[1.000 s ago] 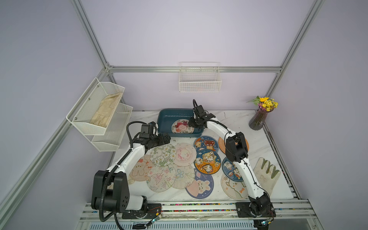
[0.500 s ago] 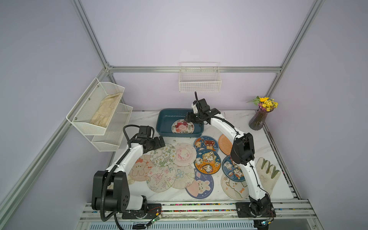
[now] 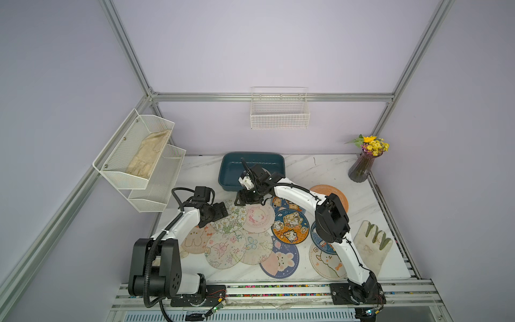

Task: Put the coasters into the storage box
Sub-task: Place the coaster in the storage box, then pick up the coaster from the center of the board.

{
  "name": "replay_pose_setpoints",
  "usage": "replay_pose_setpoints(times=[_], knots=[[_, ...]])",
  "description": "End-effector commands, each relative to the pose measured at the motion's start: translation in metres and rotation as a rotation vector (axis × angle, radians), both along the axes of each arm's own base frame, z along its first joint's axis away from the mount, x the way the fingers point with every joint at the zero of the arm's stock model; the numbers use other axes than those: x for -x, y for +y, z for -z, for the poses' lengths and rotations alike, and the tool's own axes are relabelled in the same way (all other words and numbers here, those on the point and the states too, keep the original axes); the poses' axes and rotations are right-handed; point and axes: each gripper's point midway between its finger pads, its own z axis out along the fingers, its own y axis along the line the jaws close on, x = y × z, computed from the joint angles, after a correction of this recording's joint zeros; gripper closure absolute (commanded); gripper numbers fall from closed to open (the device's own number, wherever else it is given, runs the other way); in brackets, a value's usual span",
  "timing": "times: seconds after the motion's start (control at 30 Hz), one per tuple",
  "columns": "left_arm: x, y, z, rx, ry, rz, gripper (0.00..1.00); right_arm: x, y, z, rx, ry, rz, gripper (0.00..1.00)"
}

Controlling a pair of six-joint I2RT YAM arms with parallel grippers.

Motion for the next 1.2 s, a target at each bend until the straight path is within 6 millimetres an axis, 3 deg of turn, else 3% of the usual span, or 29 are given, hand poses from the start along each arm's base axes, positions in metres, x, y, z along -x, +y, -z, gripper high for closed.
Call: replay_pose_setpoints(times=[0.0,0.2,0.6,0.8,1.1,1.17], knots=[[0.004,0.004,0.004,0.009,-0.035,-0.035,0.07,0.007,-0.006,0.005,0.030,-0.001,-0.021,0.30],[0.001,0.006,0.013,0.016,-0.072,-0.046,0.10,0.008,-0.010,0.032,0.108,-0.020,-0.007,0.30],[-0.013,0.002,0.020,0.041,-0.118,-0.023,0.14,0.001,-0.008,0.068,0.160,-0.014,0.012,0.35],[-0.011,0.000,0.022,0.053,-0.108,-0.016,0.16,-0.002,-0.006,0.078,0.168,-0.009,0.022,0.37],[-0.007,0.016,0.025,-0.029,-0.085,-0.057,0.16,-0.004,-0.004,0.083,0.171,-0.011,0.025,0.37],[-0.004,0.018,0.036,-0.043,-0.047,-0.064,0.16,-0.004,-0.003,0.084,0.171,-0.007,0.023,0.37]])
